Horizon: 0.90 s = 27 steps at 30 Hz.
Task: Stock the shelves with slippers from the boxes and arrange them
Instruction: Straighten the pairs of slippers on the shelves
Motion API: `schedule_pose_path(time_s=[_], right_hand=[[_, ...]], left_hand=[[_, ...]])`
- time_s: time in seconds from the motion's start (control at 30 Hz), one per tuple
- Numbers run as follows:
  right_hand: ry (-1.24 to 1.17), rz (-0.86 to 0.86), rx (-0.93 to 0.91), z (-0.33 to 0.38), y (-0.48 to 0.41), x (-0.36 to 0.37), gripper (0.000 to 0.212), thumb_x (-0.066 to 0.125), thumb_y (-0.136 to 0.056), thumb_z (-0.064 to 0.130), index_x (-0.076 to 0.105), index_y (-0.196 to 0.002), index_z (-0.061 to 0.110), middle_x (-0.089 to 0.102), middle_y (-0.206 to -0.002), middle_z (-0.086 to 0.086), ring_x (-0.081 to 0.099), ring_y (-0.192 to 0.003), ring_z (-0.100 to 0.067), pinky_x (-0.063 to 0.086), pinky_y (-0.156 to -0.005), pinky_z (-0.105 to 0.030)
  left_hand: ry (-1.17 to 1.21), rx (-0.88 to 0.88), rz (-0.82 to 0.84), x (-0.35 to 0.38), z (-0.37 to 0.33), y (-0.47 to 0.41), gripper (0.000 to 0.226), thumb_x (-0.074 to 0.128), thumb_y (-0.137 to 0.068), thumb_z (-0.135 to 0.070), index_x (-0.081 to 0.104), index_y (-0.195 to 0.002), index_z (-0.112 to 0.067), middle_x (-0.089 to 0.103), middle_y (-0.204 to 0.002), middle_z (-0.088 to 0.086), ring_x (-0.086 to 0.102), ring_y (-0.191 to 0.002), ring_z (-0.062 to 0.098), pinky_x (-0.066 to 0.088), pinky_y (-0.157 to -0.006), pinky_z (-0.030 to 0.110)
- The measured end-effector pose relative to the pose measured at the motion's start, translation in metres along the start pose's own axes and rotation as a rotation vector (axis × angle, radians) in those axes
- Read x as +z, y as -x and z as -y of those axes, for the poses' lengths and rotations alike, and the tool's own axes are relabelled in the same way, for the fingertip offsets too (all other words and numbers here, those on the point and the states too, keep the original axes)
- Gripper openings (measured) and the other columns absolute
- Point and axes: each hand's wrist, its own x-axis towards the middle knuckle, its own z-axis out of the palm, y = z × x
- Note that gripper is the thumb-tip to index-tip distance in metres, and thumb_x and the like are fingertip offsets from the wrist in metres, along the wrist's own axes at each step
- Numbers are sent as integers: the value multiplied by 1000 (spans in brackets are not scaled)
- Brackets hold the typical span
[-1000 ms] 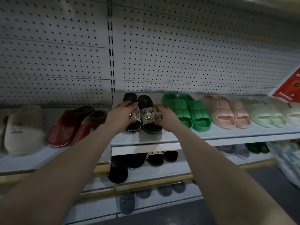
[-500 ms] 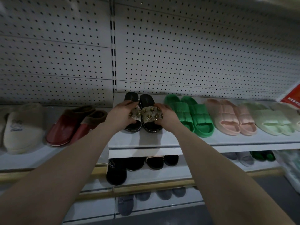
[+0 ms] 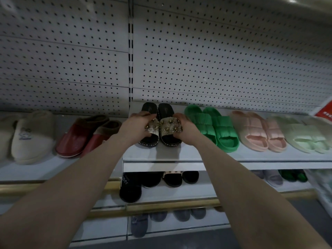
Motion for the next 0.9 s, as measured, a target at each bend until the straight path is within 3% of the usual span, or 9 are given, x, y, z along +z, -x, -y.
schedule_pose_path(time_s=[0.43,0.7,0.9], right_hand=[[29,32,21,1,1,4,67,59,-89,1,31,-150,6,44,-146,-19,30,-142,-33,34,-110,-36],[31,-43,34,6,0,9,67,60,-87,8,36,-149,15,50,-142,-12,32,-143,-30,38,-112,-41],[63,-119,25,19,4,13,68,54,-82,-5,44,-146,15,36,-153,-16,35,-142,-29,34,-113,-30]], left_hand=[[-10,-5,-45,5,4,1,82,80,-71,-41,41,-143,-33,45,-144,4,47,-124,34,46,-99,45],[84,48,-14,-3,8,2,88,78,-74,-46,35,-148,-28,36,-152,7,37,-136,29,34,-109,39],[210,38,-52,-4,10,4,62,63,-89,-40,42,-145,-23,44,-147,10,47,-129,28,41,-101,34]])
